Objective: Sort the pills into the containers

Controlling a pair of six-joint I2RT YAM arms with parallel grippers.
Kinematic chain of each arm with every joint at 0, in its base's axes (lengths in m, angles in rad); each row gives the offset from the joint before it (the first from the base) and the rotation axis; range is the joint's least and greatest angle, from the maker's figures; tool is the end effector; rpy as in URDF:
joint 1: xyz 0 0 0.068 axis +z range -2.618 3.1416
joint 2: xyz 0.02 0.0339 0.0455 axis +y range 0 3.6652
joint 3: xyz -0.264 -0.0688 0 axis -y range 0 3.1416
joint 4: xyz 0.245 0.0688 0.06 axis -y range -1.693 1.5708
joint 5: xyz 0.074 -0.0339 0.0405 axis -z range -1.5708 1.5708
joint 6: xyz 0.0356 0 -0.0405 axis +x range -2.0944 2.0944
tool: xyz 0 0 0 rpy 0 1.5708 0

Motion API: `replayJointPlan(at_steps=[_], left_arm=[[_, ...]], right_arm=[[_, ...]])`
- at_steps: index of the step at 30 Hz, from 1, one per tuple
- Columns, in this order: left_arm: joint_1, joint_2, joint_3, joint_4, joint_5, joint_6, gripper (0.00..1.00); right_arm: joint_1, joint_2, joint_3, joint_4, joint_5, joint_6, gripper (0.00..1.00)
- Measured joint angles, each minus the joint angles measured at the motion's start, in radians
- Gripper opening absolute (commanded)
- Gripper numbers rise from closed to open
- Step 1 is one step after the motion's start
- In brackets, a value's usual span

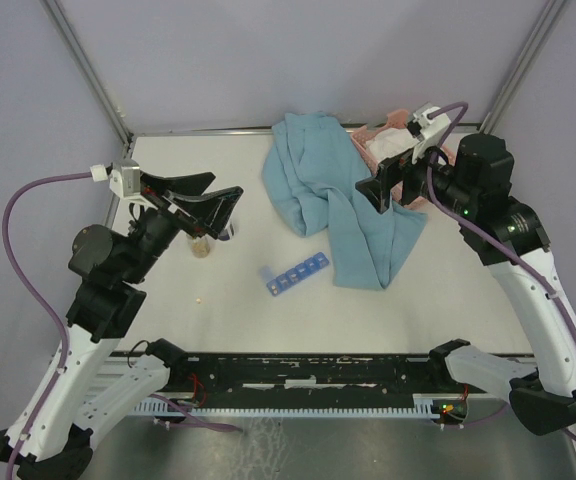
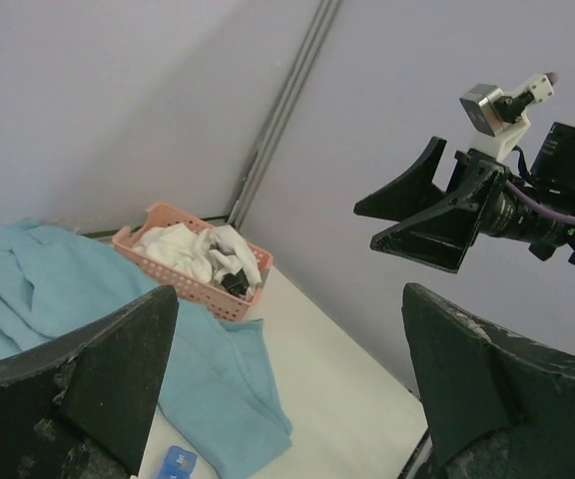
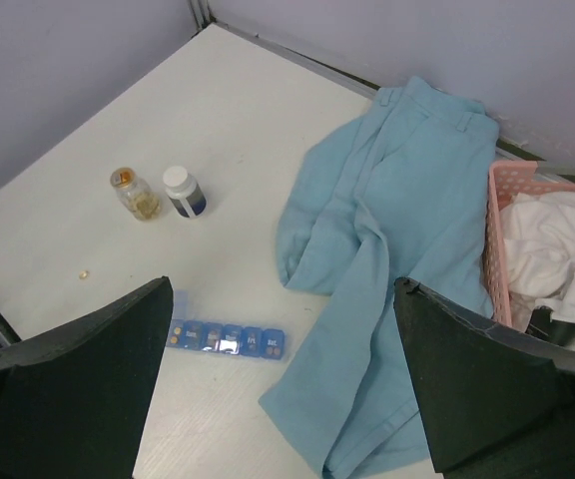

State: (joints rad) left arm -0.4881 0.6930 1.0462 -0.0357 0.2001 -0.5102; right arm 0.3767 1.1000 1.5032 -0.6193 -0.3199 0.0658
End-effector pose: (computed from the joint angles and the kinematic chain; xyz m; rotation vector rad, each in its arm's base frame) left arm 0.1110 -0.0670 0.4572 0.1672 1.3121 -0.9817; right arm 0.1887 0.0867 0.4770 -0.5097 1.7430 0.6013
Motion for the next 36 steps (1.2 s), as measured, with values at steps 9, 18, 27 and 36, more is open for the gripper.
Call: replayJointPlan(at_steps=[9, 18, 27, 36], left_arm=[[0.000, -0.018, 0.047, -0.032, 0.093, -0.051, 0.99], [0.000, -0.041, 0.047, -0.041, 0.110, -0.059, 0.99], [0.000, -0.041, 0.047, -0.045, 0.120, -0.059, 0.99], [0.000, -0.039, 0.047, -0.046, 0.124, -0.059, 0.99]], right_arm=[[0.000, -0.058, 0.105, -0.089, 0.011, 0.074, 1.00], [0.000, -0.069, 0.103, -0.124, 0.011, 0.087, 1.00], [0.000, -0.086, 0.080, -0.124, 0.011, 0.089, 1.00], [0.000, -0.084, 0.074, -0.122, 0.031, 0.097, 1.00]])
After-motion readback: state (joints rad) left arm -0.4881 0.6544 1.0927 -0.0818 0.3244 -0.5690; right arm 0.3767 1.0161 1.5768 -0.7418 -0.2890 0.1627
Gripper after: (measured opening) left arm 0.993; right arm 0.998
